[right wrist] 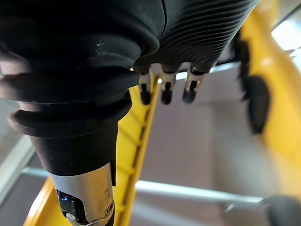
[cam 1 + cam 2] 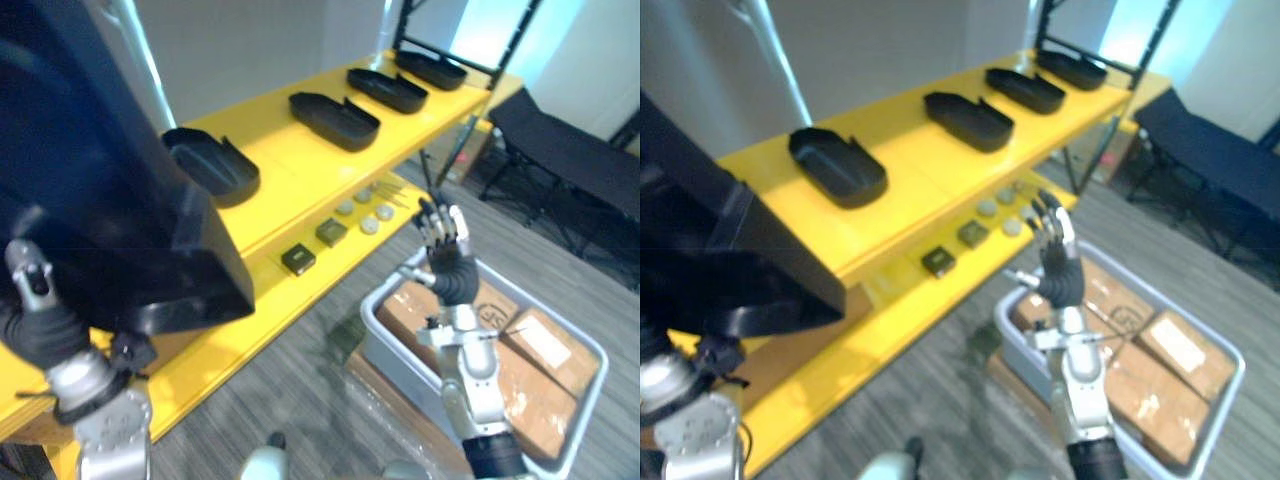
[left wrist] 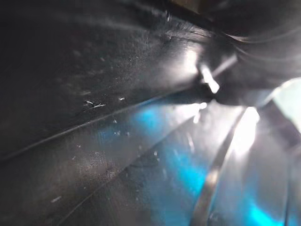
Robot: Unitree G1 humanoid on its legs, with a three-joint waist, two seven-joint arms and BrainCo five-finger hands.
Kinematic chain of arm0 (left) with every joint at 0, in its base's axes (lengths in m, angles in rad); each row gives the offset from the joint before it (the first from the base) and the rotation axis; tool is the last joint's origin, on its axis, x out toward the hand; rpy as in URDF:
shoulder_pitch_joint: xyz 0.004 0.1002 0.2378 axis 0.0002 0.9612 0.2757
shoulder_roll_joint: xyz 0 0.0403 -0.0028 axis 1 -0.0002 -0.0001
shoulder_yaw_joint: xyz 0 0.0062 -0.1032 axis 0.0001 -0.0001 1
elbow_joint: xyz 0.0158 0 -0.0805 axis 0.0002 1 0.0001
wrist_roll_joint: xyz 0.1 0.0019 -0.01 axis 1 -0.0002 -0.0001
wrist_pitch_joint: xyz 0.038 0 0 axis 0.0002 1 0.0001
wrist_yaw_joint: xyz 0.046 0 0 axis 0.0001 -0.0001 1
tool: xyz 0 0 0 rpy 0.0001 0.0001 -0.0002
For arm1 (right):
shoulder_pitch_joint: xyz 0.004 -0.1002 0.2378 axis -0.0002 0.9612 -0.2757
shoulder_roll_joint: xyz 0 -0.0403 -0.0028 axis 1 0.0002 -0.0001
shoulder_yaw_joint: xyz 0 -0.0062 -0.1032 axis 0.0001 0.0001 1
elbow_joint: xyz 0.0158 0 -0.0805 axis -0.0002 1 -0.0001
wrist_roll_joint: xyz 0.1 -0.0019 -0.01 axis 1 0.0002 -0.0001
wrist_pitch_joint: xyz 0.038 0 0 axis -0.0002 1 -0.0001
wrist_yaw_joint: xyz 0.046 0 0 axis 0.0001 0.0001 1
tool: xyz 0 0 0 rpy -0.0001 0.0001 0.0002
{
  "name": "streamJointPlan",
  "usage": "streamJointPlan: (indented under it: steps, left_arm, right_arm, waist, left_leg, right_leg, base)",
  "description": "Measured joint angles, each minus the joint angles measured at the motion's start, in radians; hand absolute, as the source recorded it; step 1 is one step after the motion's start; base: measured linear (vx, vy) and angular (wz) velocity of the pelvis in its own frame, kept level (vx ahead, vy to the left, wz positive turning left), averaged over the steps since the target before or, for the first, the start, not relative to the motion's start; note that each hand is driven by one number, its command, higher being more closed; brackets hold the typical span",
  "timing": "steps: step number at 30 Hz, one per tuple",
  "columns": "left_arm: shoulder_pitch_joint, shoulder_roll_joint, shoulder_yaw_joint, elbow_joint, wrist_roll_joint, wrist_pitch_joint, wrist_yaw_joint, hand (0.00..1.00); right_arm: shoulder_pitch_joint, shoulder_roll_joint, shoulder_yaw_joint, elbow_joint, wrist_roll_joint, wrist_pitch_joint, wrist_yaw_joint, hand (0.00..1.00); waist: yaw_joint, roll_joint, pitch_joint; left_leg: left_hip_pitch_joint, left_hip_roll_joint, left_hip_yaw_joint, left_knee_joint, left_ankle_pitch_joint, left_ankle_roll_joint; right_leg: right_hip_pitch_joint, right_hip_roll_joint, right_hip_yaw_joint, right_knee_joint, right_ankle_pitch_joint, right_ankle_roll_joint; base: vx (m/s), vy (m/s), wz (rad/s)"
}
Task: Walk over and take plastic housings, then place them on the shelf
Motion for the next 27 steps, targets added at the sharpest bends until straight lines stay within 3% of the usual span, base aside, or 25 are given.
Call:
streamJointPlan:
  steps: [1,2,3,6,8,14,17,20,25,27]
  left_arm:
    - [0.004,-0.002,-0.004,0.002,-0.004,0.013,0.0,1.0]
    - [0.014,-0.002,-0.004,0.002,-0.007,0.02,-0.001,1.0]
    - [0.039,-0.032,-0.017,0.005,-0.009,0.027,-0.004,1.0]
    - [0.148,-0.077,-0.039,-0.015,-0.01,0.032,-0.037,1.0]
    - [0.174,-0.1,-0.039,-0.036,-0.01,0.029,-0.046,1.0]
    - [0.173,-0.137,-0.042,-0.051,-0.011,0.003,-0.091,1.0]
    - [0.173,-0.136,-0.053,-0.051,-0.011,0.002,-0.114,1.0]
    - [0.174,-0.135,-0.078,-0.049,-0.007,0.003,-0.113,1.0]
    - [0.183,-0.133,-0.068,-0.05,-0.002,0.004,-0.085,1.0]
    - [0.211,-0.133,-0.056,-0.05,-0.003,0.006,-0.086,1.0]
  right_arm:
    - [-0.018,-0.009,0.009,0.0,0.0,0.008,0.001,0.0]
    - [-0.03,-0.011,0.019,0.0,0.002,0.019,0.003,0.0]
    - [-0.04,-0.026,0.033,0.004,0.01,0.034,0.018,0.0]
    - [-0.048,-0.044,0.077,0.009,0.063,0.071,0.04,0.0]
    - [-0.061,-0.043,0.089,0.009,0.081,0.08,0.053,0.0]
    - [-0.066,-0.023,0.093,0.014,0.054,0.08,0.02,0.0]
    - [-0.028,0.015,0.07,0.014,0.054,0.078,-0.006,0.0]
    - [-0.005,0.041,0.056,0.014,0.094,0.077,0.013,0.0]
    - [0.002,0.075,0.091,0.015,0.136,0.065,0.045,0.0]
    - [0.001,0.086,0.121,0.033,0.133,0.064,0.045,0.0]
  waist:
    - [0.001,-0.007,-0.005]
    - [0.008,-0.031,-0.019]
    - [0.017,-0.004,-0.022]
    - [0.041,0.081,-0.046]
    - [0.058,0.097,-0.057]
    - [0.053,0.092,-0.059]
    - [0.053,0.062,-0.074]
    - [0.051,0.047,-0.083]
    - [0.04,0.048,-0.094]
    - [0.053,0.04,-0.1]
  left_leg:
    - [0.0,-0.01,-0.022,0.004,-0.008,-0.013]
    - [-0.004,-0.029,-0.045,0.007,-0.018,-0.028]
    - [-0.004,-0.026,-0.079,0.022,-0.032,-0.05]
    - [-0.004,0.034,-0.057,0.023,-0.029,-0.073]
    - [-0.002,0.056,-0.031,0.004,-0.008,-0.091]
    - [0.024,0.07,0.058,-0.07,0.03,-0.071]
    - [0.034,0.055,0.067,-0.107,0.054,-0.052]
    - [0.052,0.034,0.069,-0.146,0.079,-0.038]
    - [0.05,-0.002,0.039,-0.194,0.112,-0.019]
    - [0.049,-0.006,0.032,-0.21,0.125,-0.021]
  right_leg:
    - [0.006,0.003,0.014,-0.047,0.023,0.014]
    - [0.009,-0.007,0.02,-0.079,0.075,0.007]
    - [0.034,-0.004,-0.015,-0.078,0.09,0.05]
    - [0.112,0.055,-0.096,-0.146,0.093,0.024]
    - [0.129,0.074,-0.119,-0.165,0.091,0.01]
    - [0.177,0.076,-0.189,-0.204,0.085,-0.003]
    - [0.183,0.057,-0.199,-0.216,0.09,0.006]
    - [0.187,0.039,-0.203,-0.218,0.094,0.014]
    - [0.214,0.004,-0.256,-0.252,0.107,0.035]
    - [0.213,0.0,-0.262,-0.256,0.111,0.042]
  base:
    - [0.15,-0.247,1.1]
    - [0.16,-0.324,1.06]
    - [0.19,-0.306,0.96]
    - [0.17,-0.235,0.68]
    - [0.12,-0.188,0.41]
    - [0.04,-0.048,0.31]
    - [0.0,0.051,0.11]
    - [0.01,0.048,0.07]
    - [-0.01,0.05,0.26]
    - [0.03,0.017,0.25]
